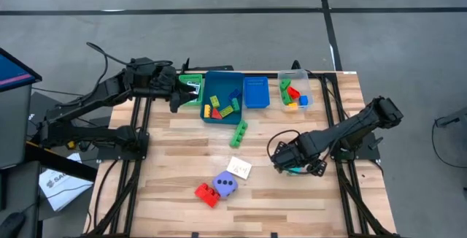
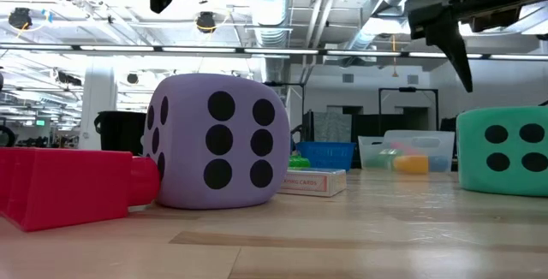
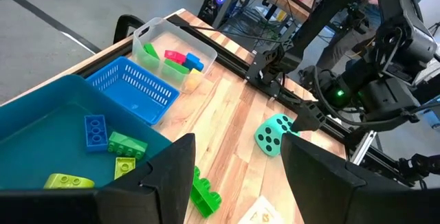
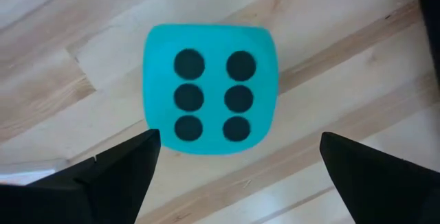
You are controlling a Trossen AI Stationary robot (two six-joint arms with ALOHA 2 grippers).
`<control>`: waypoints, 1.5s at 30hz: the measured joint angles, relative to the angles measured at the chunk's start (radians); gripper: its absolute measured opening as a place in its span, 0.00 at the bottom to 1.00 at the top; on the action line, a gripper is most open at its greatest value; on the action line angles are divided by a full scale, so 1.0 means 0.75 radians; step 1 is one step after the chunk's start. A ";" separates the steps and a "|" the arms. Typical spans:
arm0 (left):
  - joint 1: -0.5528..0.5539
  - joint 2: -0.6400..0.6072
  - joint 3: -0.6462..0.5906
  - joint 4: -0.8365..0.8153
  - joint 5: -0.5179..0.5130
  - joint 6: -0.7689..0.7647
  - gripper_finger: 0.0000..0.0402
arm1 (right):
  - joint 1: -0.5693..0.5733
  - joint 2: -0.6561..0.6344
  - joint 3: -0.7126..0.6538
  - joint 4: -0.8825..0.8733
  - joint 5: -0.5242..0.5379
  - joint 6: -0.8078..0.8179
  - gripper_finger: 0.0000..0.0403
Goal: Pick & Place Toys
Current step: Put the blue dice into the blue bin
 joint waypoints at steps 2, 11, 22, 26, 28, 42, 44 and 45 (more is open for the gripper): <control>0.000 0.000 0.000 0.001 0.000 0.000 0.52 | 0.000 0.004 -0.001 0.002 0.001 -0.005 0.98; 0.000 0.000 0.000 0.001 0.000 0.000 0.52 | -0.018 0.007 0.000 0.046 0.047 -0.043 0.98; 0.000 0.000 0.000 0.001 0.068 0.000 0.52 | -0.027 0.007 0.000 0.035 0.061 -0.049 0.98; 0.000 0.000 0.000 0.001 0.078 -0.001 0.52 | -0.033 0.007 0.000 0.032 0.061 -0.049 0.98; 0.000 0.000 0.000 0.001 0.078 -0.001 0.52 | -0.033 0.007 0.000 0.030 0.061 -0.049 0.98; 0.000 0.000 0.000 0.001 0.081 -0.001 0.52 | -0.034 0.029 0.001 0.006 0.054 -0.046 0.98; 0.000 0.000 0.000 0.001 0.081 -0.001 0.52 | -0.037 0.042 0.000 0.014 0.050 -0.046 0.98; 0.000 0.000 0.000 0.001 0.082 -0.001 0.52 | -0.038 0.039 0.000 0.009 0.050 -0.046 0.98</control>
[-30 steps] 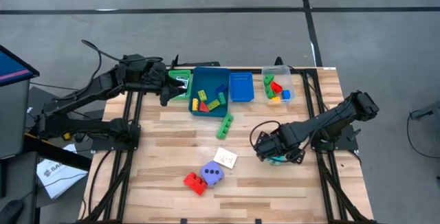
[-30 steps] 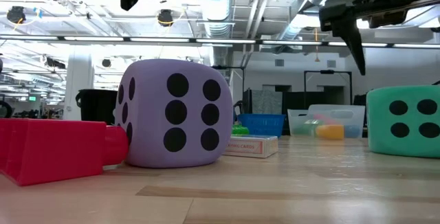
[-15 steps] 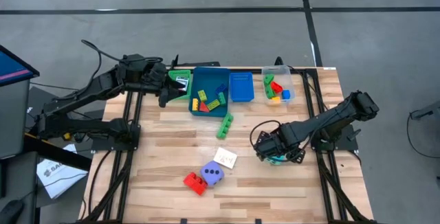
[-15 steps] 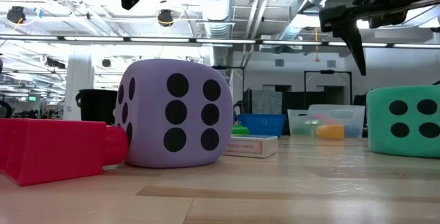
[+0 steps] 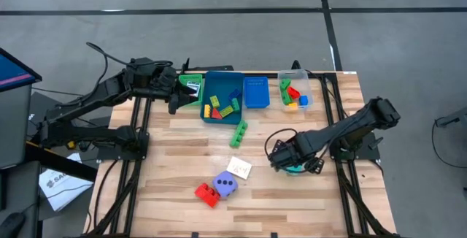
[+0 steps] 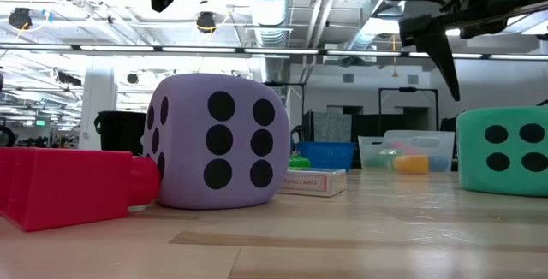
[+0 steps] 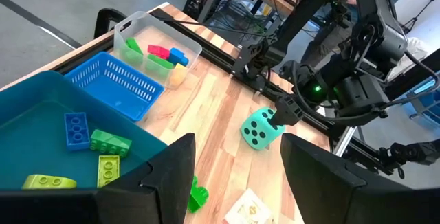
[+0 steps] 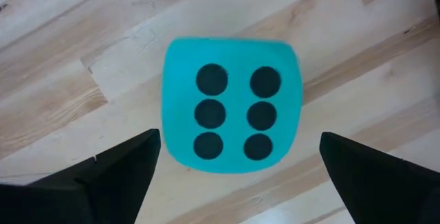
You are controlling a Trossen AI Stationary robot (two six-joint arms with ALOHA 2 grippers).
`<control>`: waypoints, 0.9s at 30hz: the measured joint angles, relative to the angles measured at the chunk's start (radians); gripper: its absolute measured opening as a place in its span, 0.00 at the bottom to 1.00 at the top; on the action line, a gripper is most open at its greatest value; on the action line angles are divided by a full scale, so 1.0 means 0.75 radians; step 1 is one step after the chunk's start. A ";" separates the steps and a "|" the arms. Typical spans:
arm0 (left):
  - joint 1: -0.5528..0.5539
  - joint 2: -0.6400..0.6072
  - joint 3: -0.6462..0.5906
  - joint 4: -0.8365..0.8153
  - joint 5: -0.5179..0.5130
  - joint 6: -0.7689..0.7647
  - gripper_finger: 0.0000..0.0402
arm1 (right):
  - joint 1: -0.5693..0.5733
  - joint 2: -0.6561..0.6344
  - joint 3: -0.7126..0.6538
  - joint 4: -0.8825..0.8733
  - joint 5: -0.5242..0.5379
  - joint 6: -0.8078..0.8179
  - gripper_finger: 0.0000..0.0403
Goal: Pick & Place Toys
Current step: Put the blue dice into the blue bin
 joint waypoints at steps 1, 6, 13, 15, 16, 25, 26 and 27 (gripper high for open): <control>0.001 0.000 0.000 0.000 0.000 0.000 0.52 | 0.000 -0.005 0.001 -0.004 0.000 0.000 0.98; 0.000 0.000 0.000 0.000 -0.001 0.000 0.52 | -0.011 -0.003 0.001 -0.008 -0.004 -0.001 0.98; 0.000 0.000 0.000 0.001 -0.001 0.001 0.52 | -0.022 -0.002 0.001 -0.003 0.003 -0.003 0.98; 0.000 0.000 0.000 0.001 -0.002 0.001 0.52 | -0.024 -0.002 0.001 -0.004 0.005 -0.004 0.98; 0.000 0.000 0.000 0.001 -0.002 0.001 0.52 | -0.026 -0.002 0.001 -0.003 0.005 -0.004 0.98; 0.000 0.000 0.000 0.001 -0.003 0.001 0.52 | -0.031 -0.002 0.001 -0.008 0.006 -0.038 0.98; 0.000 0.000 0.000 0.001 -0.003 0.000 0.52 | -0.031 -0.002 0.001 -0.011 0.006 -0.038 0.98; 0.001 0.000 0.000 0.001 -0.003 0.000 0.52 | -0.031 -0.002 0.001 -0.014 0.006 -0.038 0.98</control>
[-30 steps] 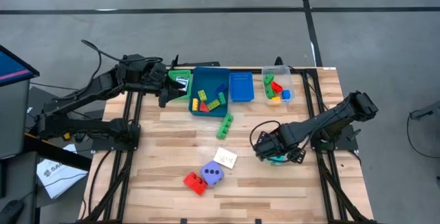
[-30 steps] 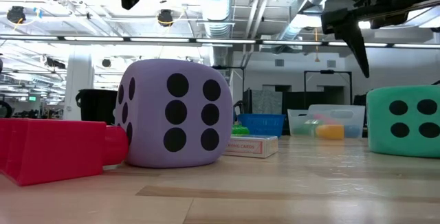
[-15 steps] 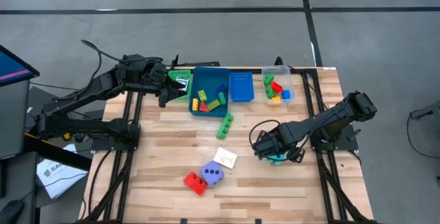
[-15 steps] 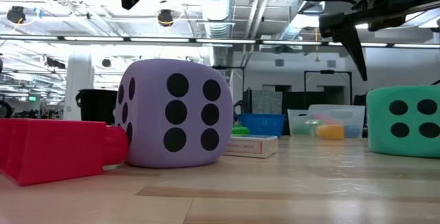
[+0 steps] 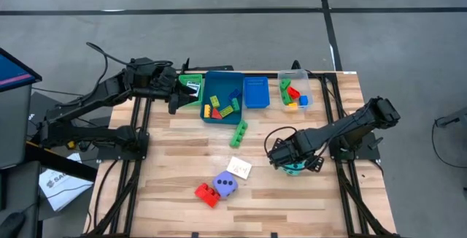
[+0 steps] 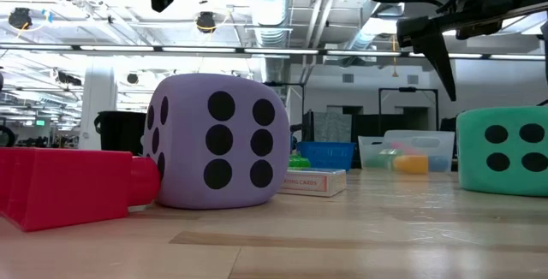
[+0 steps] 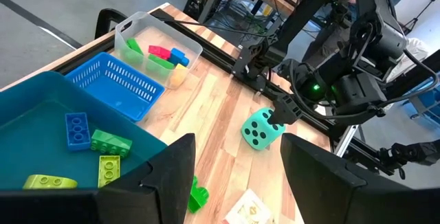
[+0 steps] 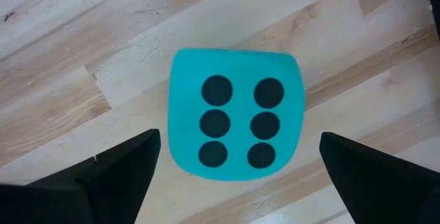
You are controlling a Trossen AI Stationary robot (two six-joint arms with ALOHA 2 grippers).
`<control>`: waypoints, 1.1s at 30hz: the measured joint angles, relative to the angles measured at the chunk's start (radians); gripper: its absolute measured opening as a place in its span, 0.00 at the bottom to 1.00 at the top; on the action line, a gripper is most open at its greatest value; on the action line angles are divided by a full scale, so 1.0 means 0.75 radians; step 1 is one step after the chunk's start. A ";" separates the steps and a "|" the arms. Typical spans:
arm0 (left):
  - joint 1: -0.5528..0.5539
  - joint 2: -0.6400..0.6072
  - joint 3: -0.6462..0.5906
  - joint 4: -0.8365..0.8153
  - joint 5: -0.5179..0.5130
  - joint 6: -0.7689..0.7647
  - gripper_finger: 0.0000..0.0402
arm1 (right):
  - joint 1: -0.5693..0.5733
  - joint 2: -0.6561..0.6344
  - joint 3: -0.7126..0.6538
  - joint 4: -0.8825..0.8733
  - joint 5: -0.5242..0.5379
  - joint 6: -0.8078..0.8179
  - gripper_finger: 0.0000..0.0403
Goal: Pick & Place Toys
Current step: Put the blue dice into the blue bin
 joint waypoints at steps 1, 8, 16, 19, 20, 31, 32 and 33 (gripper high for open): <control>0.000 0.000 0.000 0.000 0.000 0.000 0.52 | 0.000 0.000 0.000 -0.002 0.000 0.000 0.98; 0.000 0.000 0.000 0.000 0.000 0.000 0.52 | 0.000 0.044 -0.003 0.019 -0.006 0.003 0.98; 0.000 0.001 0.000 0.000 0.001 0.000 0.52 | -0.006 0.129 -0.001 0.105 -0.041 -0.011 0.98; 0.000 0.001 0.000 0.000 0.001 0.000 0.52 | -0.008 0.151 0.001 0.114 -0.063 -0.012 0.98; 0.000 0.001 0.000 0.000 0.001 0.000 0.52 | -0.008 0.151 0.001 0.116 -0.066 -0.014 0.98; 0.000 0.001 0.000 0.001 0.001 0.000 0.52 | -0.008 0.142 -0.001 0.085 -0.097 -0.032 0.98; 0.000 0.001 0.000 0.001 0.001 0.000 0.52 | -0.008 0.142 -0.001 0.085 -0.099 -0.032 0.98; -0.001 0.001 0.000 0.001 0.001 0.000 0.52 | -0.008 0.143 -0.001 0.085 -0.100 -0.032 0.98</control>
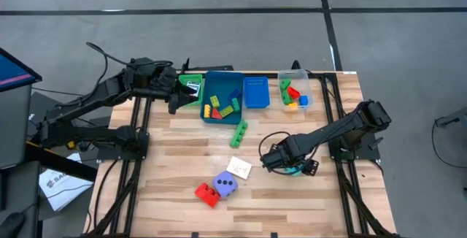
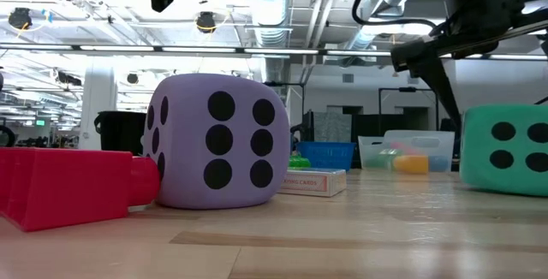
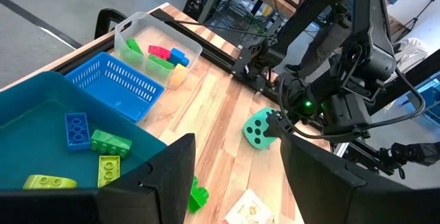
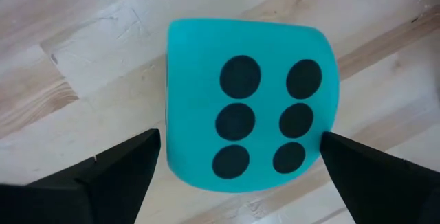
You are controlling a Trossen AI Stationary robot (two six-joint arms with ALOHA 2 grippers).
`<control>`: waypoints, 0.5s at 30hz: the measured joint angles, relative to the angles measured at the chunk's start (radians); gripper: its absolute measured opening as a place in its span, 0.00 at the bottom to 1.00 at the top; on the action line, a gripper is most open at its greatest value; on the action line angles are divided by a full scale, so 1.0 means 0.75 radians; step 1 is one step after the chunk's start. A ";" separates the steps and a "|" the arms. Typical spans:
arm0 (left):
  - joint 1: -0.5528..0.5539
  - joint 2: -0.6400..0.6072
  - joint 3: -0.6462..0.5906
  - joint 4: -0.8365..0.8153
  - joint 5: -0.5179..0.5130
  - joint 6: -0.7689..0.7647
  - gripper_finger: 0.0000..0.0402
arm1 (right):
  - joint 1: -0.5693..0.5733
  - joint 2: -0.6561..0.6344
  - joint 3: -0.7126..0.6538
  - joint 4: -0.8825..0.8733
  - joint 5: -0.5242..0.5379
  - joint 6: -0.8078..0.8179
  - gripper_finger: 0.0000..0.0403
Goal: Pick & Place Toys
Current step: Put the blue dice into the blue bin
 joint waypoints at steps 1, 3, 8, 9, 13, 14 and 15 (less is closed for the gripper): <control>0.000 0.000 0.000 0.000 0.000 0.000 0.52 | 0.000 -0.001 0.000 -0.001 0.000 0.000 0.98; 0.000 0.000 0.000 0.000 0.000 0.000 0.52 | 0.000 -0.001 0.000 -0.004 -0.001 -0.003 0.98; 0.000 0.000 0.000 0.000 -0.001 0.001 0.52 | 0.000 -0.001 0.000 -0.011 -0.009 -0.003 0.98; 0.000 0.000 0.000 0.000 -0.001 0.001 0.52 | 0.000 -0.001 0.000 -0.011 -0.011 -0.003 0.98; 0.000 0.000 0.000 0.000 -0.001 0.048 0.52 | 0.000 -0.001 0.000 -0.013 -0.034 -0.013 0.98; 0.000 0.000 0.000 0.000 -0.001 0.051 0.52 | 0.000 -0.001 0.000 -0.013 -0.036 -0.014 0.98; 0.000 0.000 0.000 0.000 -0.001 0.051 0.52 | 0.000 -0.001 0.000 -0.013 -0.036 -0.014 0.98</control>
